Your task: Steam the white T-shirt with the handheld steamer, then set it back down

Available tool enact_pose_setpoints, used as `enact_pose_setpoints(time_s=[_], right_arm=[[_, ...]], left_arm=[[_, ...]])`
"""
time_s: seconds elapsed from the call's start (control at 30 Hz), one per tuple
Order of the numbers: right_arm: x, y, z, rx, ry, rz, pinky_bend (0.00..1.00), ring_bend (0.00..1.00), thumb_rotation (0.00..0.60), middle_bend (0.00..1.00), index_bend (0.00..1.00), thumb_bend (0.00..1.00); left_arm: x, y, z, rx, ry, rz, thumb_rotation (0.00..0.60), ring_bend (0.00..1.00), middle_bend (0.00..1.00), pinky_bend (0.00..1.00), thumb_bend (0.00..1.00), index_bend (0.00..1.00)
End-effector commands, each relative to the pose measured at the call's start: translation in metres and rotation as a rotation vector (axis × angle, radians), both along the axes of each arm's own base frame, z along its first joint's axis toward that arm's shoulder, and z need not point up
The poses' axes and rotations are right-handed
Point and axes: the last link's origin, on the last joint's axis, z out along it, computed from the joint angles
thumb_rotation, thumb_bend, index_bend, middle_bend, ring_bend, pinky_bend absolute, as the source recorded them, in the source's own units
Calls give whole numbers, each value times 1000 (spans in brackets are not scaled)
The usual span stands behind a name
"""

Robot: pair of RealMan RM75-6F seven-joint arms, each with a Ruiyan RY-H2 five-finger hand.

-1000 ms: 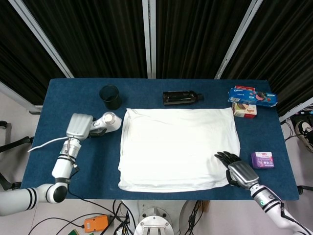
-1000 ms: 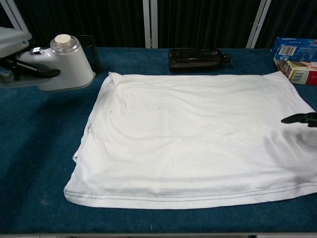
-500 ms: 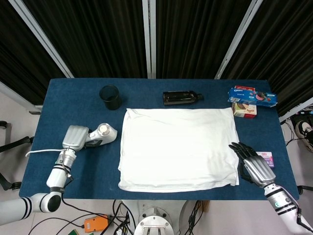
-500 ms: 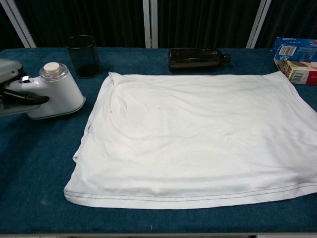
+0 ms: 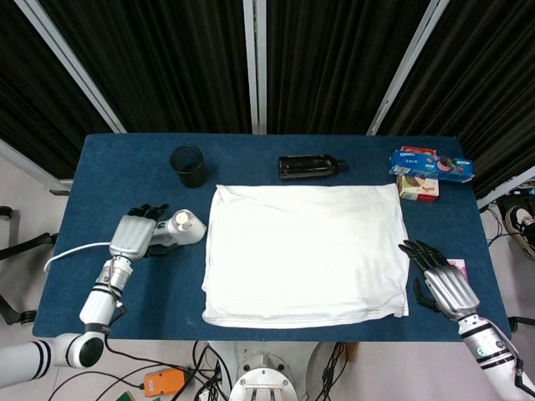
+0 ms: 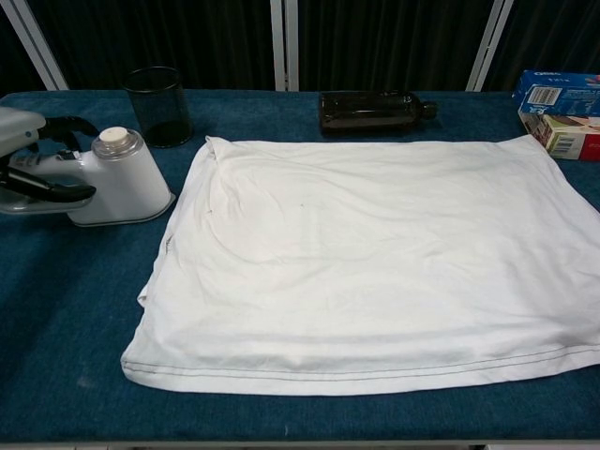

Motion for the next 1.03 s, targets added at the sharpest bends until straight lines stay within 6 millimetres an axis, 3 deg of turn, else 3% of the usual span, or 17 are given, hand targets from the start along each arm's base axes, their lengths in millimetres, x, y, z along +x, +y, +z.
enact_pose_setpoints(time_s=[0.03, 0.17, 0.27, 0.33, 0.4, 0.47, 0.5, 0.63, 0.8, 1.03], right_arm=[[0, -1, 3, -12, -2, 0, 160, 34, 600, 113, 26, 873], [-1, -3, 14, -44, 3, -4, 160, 34, 600, 113, 26, 827], [-5, -7, 31, -91, 7, -23, 161, 34, 600, 113, 25, 709], [-8, -10, 45, -122, 14, -43, 162, 34, 600, 112, 16, 552], [-11, -11, 58, -153, 32, -62, 162, 34, 600, 112, 2, 266], [-11, -11, 66, -186, 50, -66, 161, 34, 600, 113, 0, 60], [-11, -10, 69, -199, 57, -65, 159, 30, 600, 112, 0, 15], [-12, 2, 78, -256, 86, -76, 110, 0, 600, 53, 0, 0], [-18, 20, 82, -308, 75, -111, 79, 0, 600, 25, 0, 0], [-18, 35, 77, -306, 42, -99, 73, 0, 600, 24, 0, 0]], left_arm=[[1, -7, 13, 3, -3, -9, 266, 40, 73, 125, 106, 31], [-2, -15, 40, 55, -41, 0, 334, 36, 74, 74, 106, 30], [-11, -23, 69, 141, -96, 22, 387, 38, 78, 66, 106, 30], [-21, -30, 90, 194, -132, 35, 468, 39, 86, 60, 106, 30], [-34, -41, 108, 233, -152, 45, 552, 39, 90, 55, 107, 30], [-47, -54, 121, 258, -159, 55, 594, 38, 91, 55, 107, 30], [-53, -60, 125, 260, -160, 58, 600, 32, 91, 48, 107, 30], [-81, -99, 143, 289, -152, 111, 600, 18, 90, 5, 106, 30], [-101, -142, 149, 356, -182, 163, 600, 18, 90, 4, 106, 30], [-104, -174, 140, 378, -194, 147, 600, 23, 97, 4, 107, 30]])
